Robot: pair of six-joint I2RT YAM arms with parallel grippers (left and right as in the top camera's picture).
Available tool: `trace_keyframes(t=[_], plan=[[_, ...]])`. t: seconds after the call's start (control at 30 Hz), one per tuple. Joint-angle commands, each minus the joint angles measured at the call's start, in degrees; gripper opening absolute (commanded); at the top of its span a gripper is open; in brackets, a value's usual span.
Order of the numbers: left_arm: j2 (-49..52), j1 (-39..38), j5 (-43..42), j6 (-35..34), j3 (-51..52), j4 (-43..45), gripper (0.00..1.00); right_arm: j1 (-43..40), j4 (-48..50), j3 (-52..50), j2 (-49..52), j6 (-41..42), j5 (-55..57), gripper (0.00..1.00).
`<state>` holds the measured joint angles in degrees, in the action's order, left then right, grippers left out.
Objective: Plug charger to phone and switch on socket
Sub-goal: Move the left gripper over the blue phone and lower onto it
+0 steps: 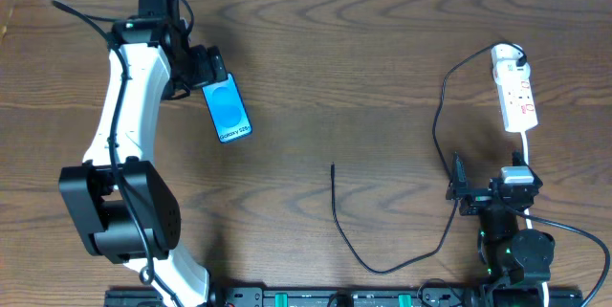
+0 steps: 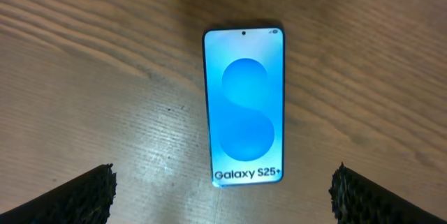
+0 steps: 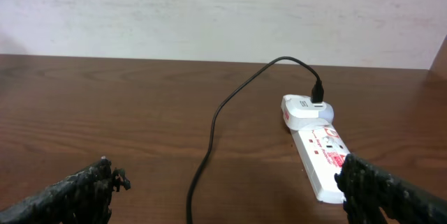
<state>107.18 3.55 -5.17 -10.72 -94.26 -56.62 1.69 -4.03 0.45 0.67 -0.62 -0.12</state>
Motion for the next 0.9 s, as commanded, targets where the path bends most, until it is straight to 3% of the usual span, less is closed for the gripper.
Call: trace_keyframes(t=[0.0,0.27,0.53,0.87], plan=[[0.3,-0.8,1.7,-1.2,-3.1,-2.5,0.98,0.3,-0.2,-0.2,-0.3,0.4,0.6,0.99],[4.9,-3.0,0.6,-4.2,-3.2,-3.5,0.98,0.3,-0.2,-0.2,-0.3,0.4,0.6,0.99],[14.5,-3.0,-3.3,-4.2,-3.1,0.3,0.98,0.3,-0.2,-0.2,-0.3,0.4,0.6,0.99],[18.7,-3.0,-4.2,-4.2,-2.1,1.7,0.98,0.3,-0.2,-0.2,-0.3,0.4,0.6,0.99]])
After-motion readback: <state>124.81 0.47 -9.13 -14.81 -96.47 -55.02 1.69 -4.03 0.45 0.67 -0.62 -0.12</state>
